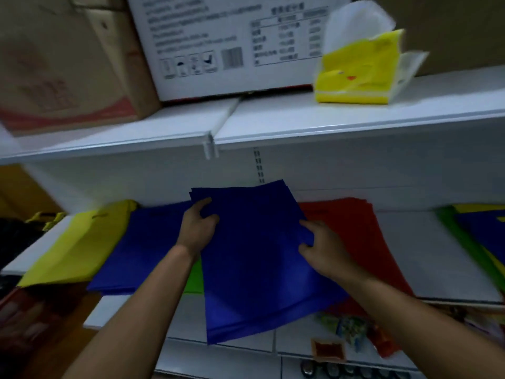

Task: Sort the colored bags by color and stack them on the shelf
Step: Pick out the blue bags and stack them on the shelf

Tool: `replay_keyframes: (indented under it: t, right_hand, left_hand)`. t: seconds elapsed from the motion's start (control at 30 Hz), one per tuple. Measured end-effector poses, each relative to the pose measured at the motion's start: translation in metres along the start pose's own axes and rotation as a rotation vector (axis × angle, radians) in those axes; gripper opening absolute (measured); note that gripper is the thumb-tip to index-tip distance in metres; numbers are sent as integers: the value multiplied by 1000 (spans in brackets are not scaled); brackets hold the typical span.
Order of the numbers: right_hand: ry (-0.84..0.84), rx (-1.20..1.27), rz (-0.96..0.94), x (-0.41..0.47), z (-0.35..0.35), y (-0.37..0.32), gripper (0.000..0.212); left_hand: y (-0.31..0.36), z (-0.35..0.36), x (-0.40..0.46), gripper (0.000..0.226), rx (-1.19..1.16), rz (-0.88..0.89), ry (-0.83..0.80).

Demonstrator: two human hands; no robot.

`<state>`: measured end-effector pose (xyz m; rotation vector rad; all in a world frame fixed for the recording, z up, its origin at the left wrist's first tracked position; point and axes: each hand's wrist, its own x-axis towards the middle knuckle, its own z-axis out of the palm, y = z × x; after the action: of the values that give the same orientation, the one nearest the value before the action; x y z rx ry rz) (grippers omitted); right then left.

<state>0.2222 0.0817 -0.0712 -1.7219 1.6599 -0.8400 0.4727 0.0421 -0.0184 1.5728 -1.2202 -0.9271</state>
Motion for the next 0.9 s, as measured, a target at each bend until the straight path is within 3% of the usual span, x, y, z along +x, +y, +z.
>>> replay_keyframes:
  t: [0.37, 0.5, 0.7, 0.9]
  right_hand:
    - [-272, 79, -151, 65, 149, -95, 61]
    - [-324, 51, -164, 81, 192, -120, 62]
    - [-358, -11, -136, 106, 250, -142, 57]
    - [-277, -105, -49, 135, 297, -153, 39]
  left_hand:
    - [-60, -164, 29, 48, 117, -128, 347]
    - [-85, -208, 42, 44, 130, -179, 403]
    - [-127, -255, 95, 43, 167, -200, 361]
    - [-158, -281, 185, 55, 386, -121, 221]
